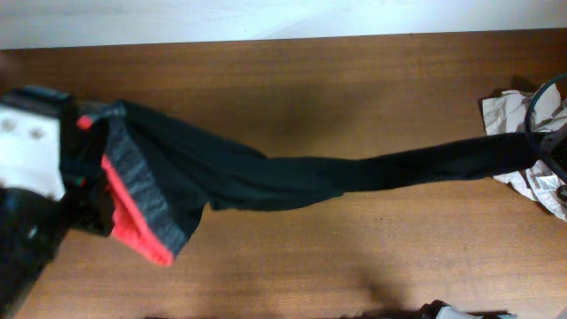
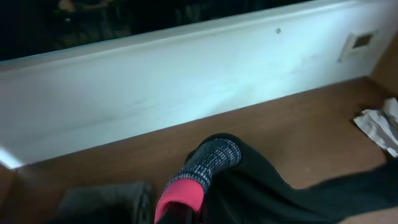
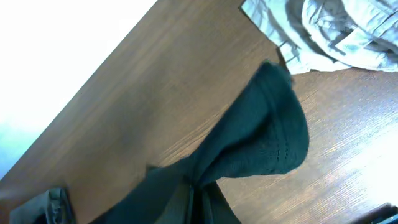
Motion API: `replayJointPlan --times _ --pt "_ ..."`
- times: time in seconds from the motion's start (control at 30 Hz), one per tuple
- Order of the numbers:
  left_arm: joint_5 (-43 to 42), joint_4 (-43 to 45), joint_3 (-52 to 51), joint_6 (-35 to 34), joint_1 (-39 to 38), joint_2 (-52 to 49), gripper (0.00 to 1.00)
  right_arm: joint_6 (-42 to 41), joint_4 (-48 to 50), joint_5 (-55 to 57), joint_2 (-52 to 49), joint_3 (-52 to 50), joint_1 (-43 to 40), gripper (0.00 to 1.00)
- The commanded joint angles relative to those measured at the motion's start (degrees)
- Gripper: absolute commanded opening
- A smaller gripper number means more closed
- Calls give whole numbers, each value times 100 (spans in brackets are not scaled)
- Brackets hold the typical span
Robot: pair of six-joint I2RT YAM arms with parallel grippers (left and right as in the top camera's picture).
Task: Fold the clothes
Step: 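Lift waistband toward the left pile, stretching pants between grippers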
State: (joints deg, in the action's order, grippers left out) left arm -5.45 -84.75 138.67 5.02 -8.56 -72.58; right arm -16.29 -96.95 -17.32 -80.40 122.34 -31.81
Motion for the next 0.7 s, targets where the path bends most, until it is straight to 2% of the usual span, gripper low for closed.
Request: replayJointPlan --times 0.0,0.3,0.57,0.67 --pt "111 -55 17 -127 -7 -146 0 -28 9 149 59 85 17 4" --pt "-546 -284 17 -46 -7 -498 0 48 28 133 164 90 20 4" --pt "-192 -841 17 -31 -7 -1060 0 -70 240 761 81 90 20 4" --pt "229 -1056 17 -295 -7 -1386 1 -68 188 955 13 90 20 4"
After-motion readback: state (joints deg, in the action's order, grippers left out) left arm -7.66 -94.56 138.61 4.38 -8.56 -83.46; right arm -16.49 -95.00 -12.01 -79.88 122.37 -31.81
